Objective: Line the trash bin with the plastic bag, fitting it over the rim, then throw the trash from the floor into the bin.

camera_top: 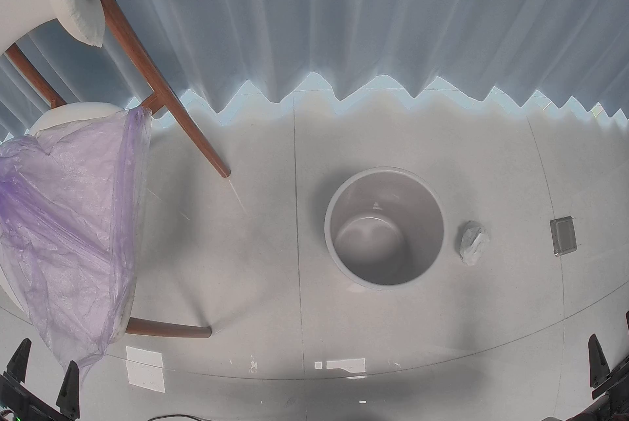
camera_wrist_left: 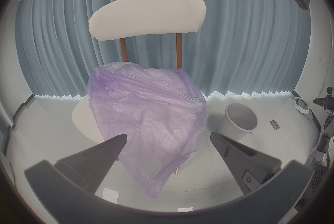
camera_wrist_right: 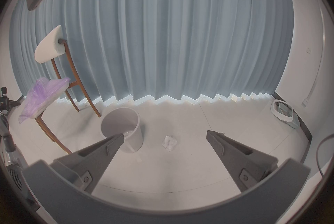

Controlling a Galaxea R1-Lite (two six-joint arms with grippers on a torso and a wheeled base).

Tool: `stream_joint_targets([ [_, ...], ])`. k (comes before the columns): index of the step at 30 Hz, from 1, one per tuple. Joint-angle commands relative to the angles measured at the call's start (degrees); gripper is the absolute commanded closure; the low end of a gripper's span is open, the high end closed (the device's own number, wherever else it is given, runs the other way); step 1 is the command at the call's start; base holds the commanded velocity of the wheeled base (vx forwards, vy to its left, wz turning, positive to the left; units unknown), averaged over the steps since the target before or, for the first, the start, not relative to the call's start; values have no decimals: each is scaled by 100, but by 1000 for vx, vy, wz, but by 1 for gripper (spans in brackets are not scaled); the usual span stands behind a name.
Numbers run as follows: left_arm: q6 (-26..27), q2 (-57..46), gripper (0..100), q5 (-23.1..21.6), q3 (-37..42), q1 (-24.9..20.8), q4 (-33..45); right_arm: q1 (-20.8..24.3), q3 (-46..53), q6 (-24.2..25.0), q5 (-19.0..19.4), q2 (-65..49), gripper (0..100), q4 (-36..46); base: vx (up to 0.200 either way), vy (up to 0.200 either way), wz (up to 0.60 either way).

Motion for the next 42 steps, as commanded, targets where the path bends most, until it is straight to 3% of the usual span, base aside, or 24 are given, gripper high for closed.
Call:
stream_joint_targets([
  [1,-2,-93,0,-5,101,11,-46,1,101,1,0,-96,0,-2,0,0,0],
  [5,34,-93,0,-57,101,11,-494,1,101,1,0,-88,0,-2,0,0,0],
  [9,297,-93,0,-453,101,2,-705,1,101,1,0,-88,0,-2,0,0,0],
  [16,1537,-93,0,-1622,101,2,-767,1,101,9,-9,-96,0,-2,0,0,0],
  [21,2002,-93,0,-2307,101,11,-802,1,101,124,-35,-96,0,-2,0,0,0],
  [29,2081,101,0,-2316,-356,73,-758,1,101,185,-61,-96,0,-2,0,0,0],
  [37,2064,1859,0,-2598,-1323,-112,-591,1,101,203,-79,-96,0,-2,0,0,0],
  [41,2117,2614,0,-2905,-1736,-191,-600,1,101,203,-79,-96,0,-2,0,0,0],
  [42,2143,2975,0,-3222,-1973,-384,-617,1,101,212,-88,-96,0,-2,0,0,0],
])
